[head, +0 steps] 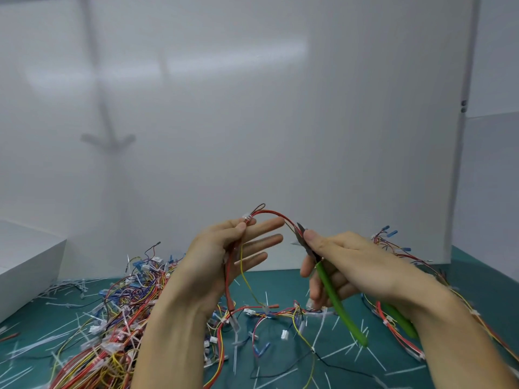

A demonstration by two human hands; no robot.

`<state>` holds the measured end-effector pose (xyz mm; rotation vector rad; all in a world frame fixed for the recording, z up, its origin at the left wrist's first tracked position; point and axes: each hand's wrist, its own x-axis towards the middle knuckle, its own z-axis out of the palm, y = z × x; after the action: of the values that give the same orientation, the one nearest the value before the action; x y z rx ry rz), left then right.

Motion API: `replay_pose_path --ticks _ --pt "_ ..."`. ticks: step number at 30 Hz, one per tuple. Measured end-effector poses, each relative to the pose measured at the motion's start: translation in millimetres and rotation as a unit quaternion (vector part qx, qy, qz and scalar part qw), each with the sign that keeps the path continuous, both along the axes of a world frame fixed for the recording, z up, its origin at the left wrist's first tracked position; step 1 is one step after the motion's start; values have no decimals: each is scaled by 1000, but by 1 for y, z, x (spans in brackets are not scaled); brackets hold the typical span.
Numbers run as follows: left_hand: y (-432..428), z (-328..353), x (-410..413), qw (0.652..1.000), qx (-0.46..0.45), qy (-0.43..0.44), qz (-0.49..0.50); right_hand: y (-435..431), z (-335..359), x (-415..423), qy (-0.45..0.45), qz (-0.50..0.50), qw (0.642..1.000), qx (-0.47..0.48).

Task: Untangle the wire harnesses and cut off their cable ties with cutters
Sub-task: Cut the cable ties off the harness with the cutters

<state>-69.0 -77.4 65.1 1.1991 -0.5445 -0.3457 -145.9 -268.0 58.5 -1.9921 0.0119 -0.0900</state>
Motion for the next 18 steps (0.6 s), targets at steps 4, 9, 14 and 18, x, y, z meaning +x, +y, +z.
replay_pose_path --ticks 4,9,14,18 --pt "0 -2 2 999 10 -27 21 -6 -11 5 -9 -111 976 -190" --pt "-2 -2 4 999 5 -23 46 -11 -23 12 53 -128 935 -325" --pt "-3 0 2 997 -20 2 73 -8 -27 20 65 -129 912 -385" --pt "-3 2 1 996 -50 17 72 1 -37 30 73 -116 936 -323"
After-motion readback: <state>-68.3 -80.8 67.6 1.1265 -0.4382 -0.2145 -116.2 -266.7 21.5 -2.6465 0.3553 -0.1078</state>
